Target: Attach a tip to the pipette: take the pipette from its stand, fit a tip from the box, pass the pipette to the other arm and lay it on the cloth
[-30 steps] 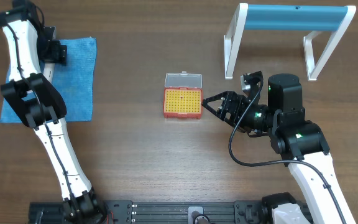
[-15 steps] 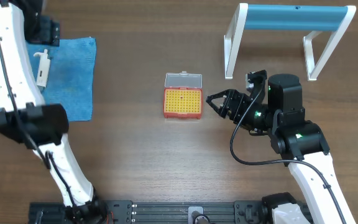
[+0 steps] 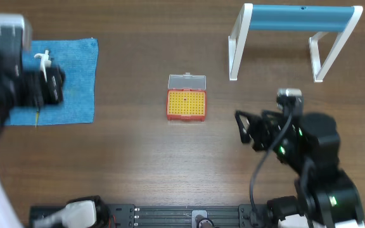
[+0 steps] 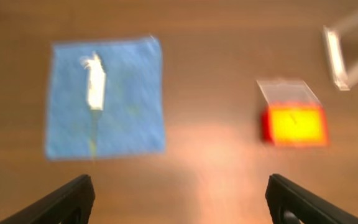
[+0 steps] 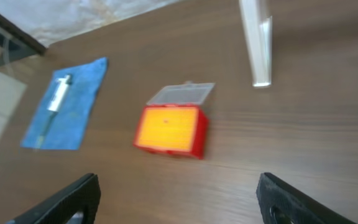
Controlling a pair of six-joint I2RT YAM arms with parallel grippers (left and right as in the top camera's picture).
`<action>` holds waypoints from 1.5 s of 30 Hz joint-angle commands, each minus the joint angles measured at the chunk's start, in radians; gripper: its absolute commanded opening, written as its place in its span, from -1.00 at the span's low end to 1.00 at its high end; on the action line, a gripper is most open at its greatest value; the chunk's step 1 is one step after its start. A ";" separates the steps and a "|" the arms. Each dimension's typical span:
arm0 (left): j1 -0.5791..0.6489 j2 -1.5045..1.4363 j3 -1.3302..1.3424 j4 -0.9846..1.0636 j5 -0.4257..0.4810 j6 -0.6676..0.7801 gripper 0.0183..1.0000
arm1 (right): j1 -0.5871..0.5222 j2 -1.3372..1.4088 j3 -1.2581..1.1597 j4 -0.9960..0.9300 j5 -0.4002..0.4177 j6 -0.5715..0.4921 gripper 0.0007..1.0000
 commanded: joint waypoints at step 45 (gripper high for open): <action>-0.055 -1.300 -2.005 1.740 -0.003 -0.360 0.79 | -0.004 -0.504 -0.127 -0.329 0.351 -0.217 0.64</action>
